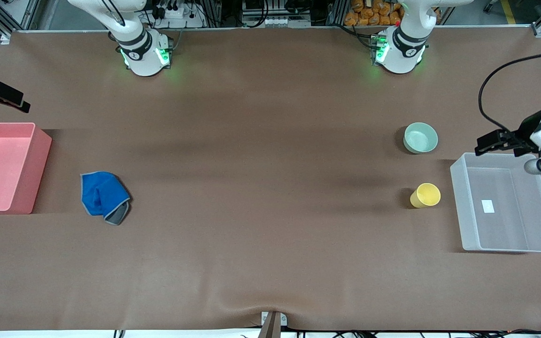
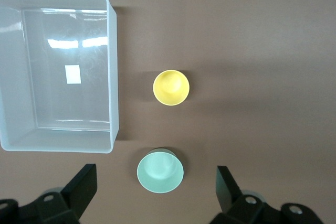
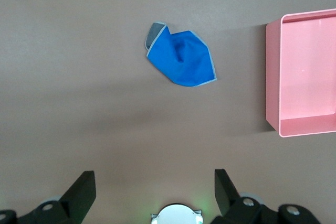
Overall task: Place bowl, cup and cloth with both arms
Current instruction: 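Reach the right gripper to the blue cloth while the left gripper reaches the bowl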
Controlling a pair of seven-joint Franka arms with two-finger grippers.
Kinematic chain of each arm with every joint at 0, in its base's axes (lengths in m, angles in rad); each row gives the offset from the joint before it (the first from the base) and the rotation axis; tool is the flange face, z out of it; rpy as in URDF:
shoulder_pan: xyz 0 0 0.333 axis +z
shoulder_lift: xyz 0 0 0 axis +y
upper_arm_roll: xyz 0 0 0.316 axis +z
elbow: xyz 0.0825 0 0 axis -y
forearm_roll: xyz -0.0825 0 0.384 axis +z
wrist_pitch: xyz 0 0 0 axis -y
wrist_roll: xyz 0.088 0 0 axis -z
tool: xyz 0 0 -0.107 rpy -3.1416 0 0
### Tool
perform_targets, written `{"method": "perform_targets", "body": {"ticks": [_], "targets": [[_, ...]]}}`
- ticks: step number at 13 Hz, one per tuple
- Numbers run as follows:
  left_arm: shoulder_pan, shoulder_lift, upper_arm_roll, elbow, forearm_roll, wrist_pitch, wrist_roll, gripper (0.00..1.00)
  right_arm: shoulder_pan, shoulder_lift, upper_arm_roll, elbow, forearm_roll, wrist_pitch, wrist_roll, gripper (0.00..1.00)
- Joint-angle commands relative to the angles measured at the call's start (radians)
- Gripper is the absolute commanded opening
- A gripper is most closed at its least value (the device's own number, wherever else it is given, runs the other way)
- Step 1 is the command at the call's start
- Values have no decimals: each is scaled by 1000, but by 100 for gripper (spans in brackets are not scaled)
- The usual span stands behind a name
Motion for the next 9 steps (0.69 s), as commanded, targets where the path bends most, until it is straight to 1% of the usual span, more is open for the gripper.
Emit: {"method": "perform_targets", "body": {"ticks": [1, 4, 5, 6, 7, 9], "targets": [[11, -49, -1, -116, 2, 57, 1, 100, 9, 41, -5, 8, 10, -10, 5, 100], [11, -180, -3, -348, 12, 161, 2, 100, 18, 114, -2, 10, 22, -5, 5, 100], [11, -229, -1, -429, 15, 206, 4, 100, 43, 143, -2, 13, 25, -4, 3, 100], [9, -270, -3, -517, 18, 258, 5, 100, 72, 177, -5, 18, 10, 1, 3, 100], [9, -306, -4, -592, 19, 305, 5, 100, 84, 206, -5, 16, 5, 27, 10, 100], [9, -338, -6, -697, 56, 373, 5, 100, 74, 287, -8, 21, 7, 62, 8, 100]]}}
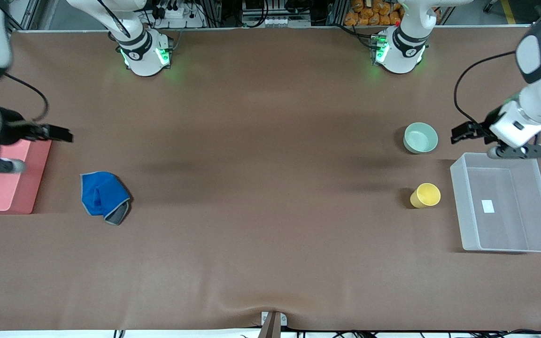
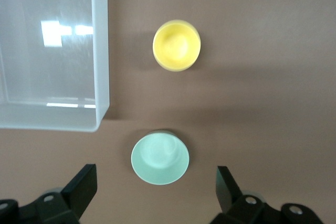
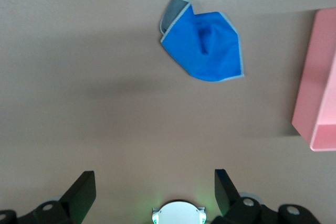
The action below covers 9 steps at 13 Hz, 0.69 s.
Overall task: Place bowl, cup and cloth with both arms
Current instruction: 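Reach the right gripper to the blue cloth while the left gripper reaches the bowl, then grasp the blue cloth with the right gripper while the left gripper grasps the bowl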
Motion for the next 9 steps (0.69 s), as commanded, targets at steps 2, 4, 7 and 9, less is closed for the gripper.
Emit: {"method": "perform_targets", "body": {"ticks": [2, 4, 7, 9], "targets": [[3, -100, -7, -241, 44, 157, -1, 100, -24, 118, -14, 43, -2, 113, 3, 100], [34, -117, -7, -343, 45, 261, 1, 100, -33, 191, -14, 41, -2, 184, 0, 100], [49, -111, -7, -429, 64, 373, 1, 100, -22, 271, -14, 40, -36, 250, 2, 100], [68, -81, -9, -491, 67, 500, 1, 100, -15, 326, -14, 31, -42, 331, 9, 100]]}}
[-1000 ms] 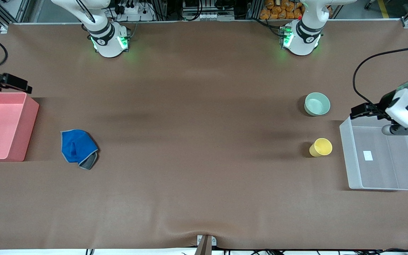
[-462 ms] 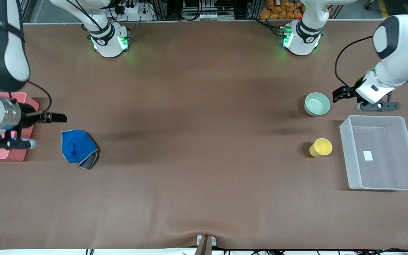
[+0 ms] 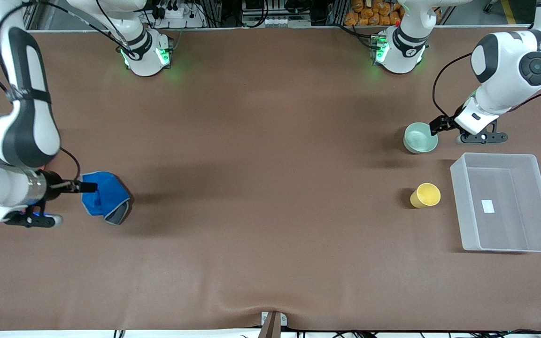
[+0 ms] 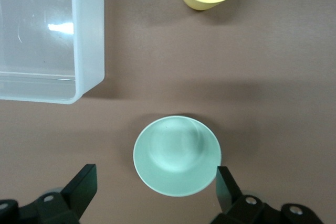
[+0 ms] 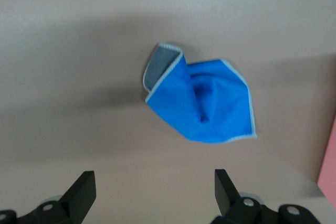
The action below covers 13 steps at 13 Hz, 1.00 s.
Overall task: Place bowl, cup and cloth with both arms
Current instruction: 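Grasp the blue cloth with the right gripper while the left gripper grasps the bowl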
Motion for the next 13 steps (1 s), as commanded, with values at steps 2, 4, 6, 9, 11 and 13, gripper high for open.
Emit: {"method": "perform_targets", "body": {"ticks": [2, 4, 6, 9, 11, 13], "targets": [[30, 35, -7, -86, 26, 163, 1, 100, -6, 87, 5, 25, -35, 90, -3, 100], [44, 84, -7, -97, 26, 224, 1, 100, -6, 112, 5, 3, -73, 138, -53, 100], [44, 149, -7, -110, 26, 309, 4, 100, -5, 113, 5, -55, -148, 222, -99, 100], [64, 218, -7, -143, 26, 424, 5, 98, -8, 129, 6, -94, -167, 265, -217, 100], [65, 264, -5, -160, 26, 488, 8, 88, 1, 127, 8, -142, -167, 267, -231, 100], [64, 266, -5, -163, 26, 490, 10, 54, -2, 135, 8, -144, -167, 271, -234, 100]]}}
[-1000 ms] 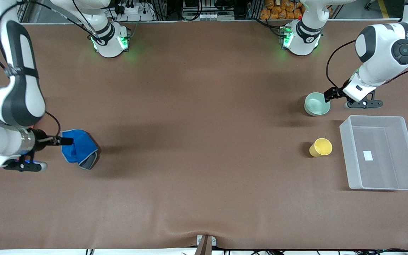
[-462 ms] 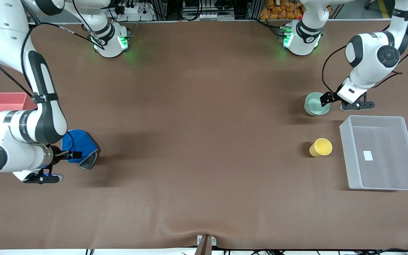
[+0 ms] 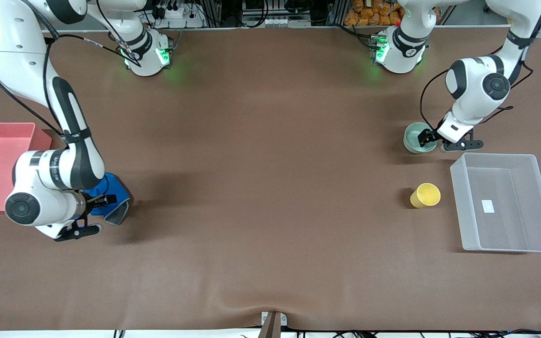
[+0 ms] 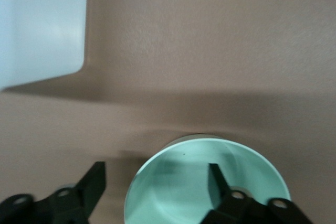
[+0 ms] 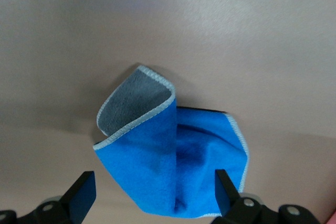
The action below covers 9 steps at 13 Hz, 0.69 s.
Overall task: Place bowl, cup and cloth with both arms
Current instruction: 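Grasp the blue cloth with the right gripper while the left gripper grasps the bowl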
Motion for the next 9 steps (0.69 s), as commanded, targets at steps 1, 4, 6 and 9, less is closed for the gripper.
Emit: {"method": "perform_targets", "body": {"ticks": [1, 4, 6, 9], "targets": [[11, -5, -5, -10, 23, 17, 13, 38, -6, 11, 6, -15, -17, 12, -13, 100], [9, -11, -3, -2, 23, 11, 16, 0, -6, 37, 6, -15, -12, 21, -4, 100], [11, -49, 0, 22, 23, -61, 24, 0, -8, 51, 6, -15, -8, 43, 3, 100], [11, -146, -3, 163, 23, -395, 24, 0, -16, 66, 6, -15, 58, 47, 33, 59]]}}
